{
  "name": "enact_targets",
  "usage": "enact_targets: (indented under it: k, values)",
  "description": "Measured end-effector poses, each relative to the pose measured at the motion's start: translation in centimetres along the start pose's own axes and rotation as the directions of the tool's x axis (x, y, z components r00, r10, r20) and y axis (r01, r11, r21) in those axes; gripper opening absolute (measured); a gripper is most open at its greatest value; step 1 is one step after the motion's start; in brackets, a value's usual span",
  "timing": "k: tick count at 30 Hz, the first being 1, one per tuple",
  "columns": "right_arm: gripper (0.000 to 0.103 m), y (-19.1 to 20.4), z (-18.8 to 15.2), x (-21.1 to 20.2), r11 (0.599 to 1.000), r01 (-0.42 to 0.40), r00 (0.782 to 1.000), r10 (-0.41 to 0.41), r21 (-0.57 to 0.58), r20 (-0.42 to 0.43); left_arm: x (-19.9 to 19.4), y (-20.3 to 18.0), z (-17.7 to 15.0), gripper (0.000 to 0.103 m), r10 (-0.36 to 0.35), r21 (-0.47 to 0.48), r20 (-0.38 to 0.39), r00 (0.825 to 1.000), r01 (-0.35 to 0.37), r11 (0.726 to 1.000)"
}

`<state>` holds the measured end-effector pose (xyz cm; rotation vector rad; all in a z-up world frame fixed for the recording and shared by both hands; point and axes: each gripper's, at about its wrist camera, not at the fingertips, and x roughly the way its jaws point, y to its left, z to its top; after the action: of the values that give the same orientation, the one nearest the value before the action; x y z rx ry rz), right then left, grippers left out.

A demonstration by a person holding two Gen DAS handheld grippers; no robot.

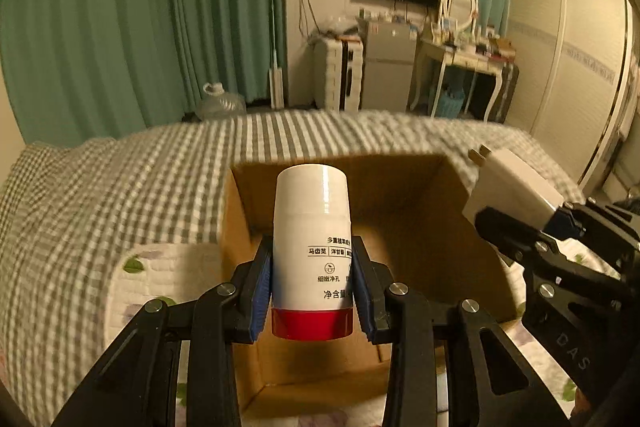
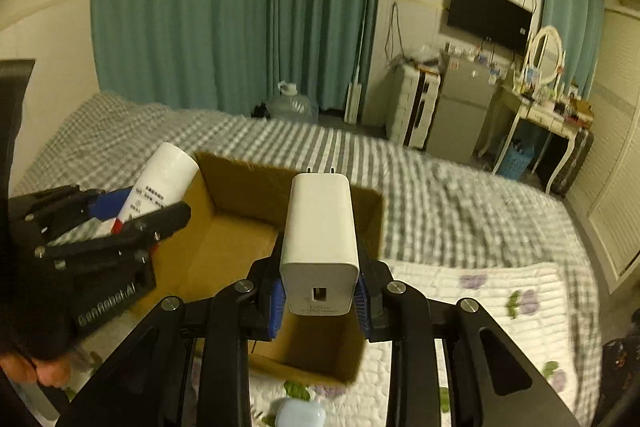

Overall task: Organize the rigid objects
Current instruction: 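Carry bottle and charger over the cardboard box and open both tools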

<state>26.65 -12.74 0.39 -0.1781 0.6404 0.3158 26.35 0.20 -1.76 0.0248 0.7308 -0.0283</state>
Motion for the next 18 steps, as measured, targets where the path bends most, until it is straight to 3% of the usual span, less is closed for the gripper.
enact_targets:
  k: [4, 7, 10, 11, 14, 18]
  values:
    - [0.027, 0.1, -1.3, 3.7, 1.000, -0.009, 0.999, 0.010, 0.016, -0.043, 2.9, 0.1, -1.3, 0.036, -0.009, 0.004, -0.042, 0.999, 0.009, 1.000]
    - [0.027, -0.1, -1.8, 5.3, 0.999, -0.025, 0.998, 0.026, 0.021, -0.053, 3.3, -0.2, -1.8, 0.036, -0.002, 0.020, -0.033, 0.999, 0.003, 1.000]
    - [0.027, 0.1, -2.2, 5.4, 0.999, -0.030, 0.999, 0.030, 0.020, -0.044, 2.8, -0.3, -1.6, 0.044, -0.039, 0.020, -0.021, 0.999, 0.040, 0.999]
    - [0.033, 0.0, -2.2, 5.2, 0.999, -0.027, 0.999, 0.028, 0.032, -0.046, 2.1, -0.3, -1.4, 0.055, -0.034, 0.015, -0.006, 0.999, 0.035, 0.999]
    - [0.065, -0.7, -1.6, 2.9, 0.998, 0.013, 1.000, -0.014, 0.058, 0.011, 0.0, -0.3, -0.9, 0.060, -0.027, 0.012, 0.018, 0.999, 0.027, 1.000]
    - [0.068, -2.1, -0.2, -1.6, 0.995, 0.029, 0.998, -0.034, 0.098, 0.049, -3.7, -0.3, -0.2, 0.061, 0.000, 0.024, 0.035, 0.999, -0.001, 1.000]
